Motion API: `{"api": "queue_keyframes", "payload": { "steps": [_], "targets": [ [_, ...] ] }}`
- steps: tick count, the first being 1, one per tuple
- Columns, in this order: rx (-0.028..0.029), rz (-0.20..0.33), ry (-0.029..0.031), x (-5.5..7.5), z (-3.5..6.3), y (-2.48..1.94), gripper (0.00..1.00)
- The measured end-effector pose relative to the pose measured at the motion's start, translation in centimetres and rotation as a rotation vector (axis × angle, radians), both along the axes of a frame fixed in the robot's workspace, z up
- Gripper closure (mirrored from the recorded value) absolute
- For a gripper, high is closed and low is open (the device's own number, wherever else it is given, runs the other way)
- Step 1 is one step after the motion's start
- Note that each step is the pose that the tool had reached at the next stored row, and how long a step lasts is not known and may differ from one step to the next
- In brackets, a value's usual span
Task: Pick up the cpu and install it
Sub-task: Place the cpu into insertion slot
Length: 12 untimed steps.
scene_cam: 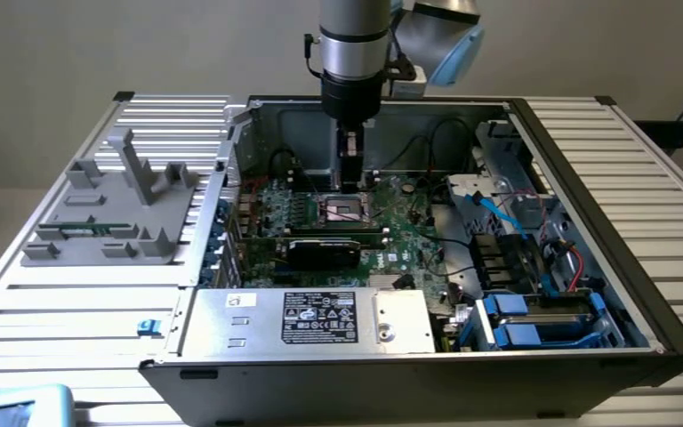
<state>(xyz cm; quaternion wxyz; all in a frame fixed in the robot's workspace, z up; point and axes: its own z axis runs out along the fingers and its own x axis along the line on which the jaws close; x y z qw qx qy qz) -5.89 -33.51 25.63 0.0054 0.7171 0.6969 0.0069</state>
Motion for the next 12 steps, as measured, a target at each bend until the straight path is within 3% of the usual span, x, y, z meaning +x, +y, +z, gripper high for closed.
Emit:
{"api": "queue_keyframes", "payload": {
  "steps": [7,12],
  "targets": [
    [0.0004,-0.004,-0.0005,-0.02,-0.12,0.01,0.44],
    [-0.0020,-0.004,-0.0002,-0.06,-0.84,0.00,0.44]
  ]
}}
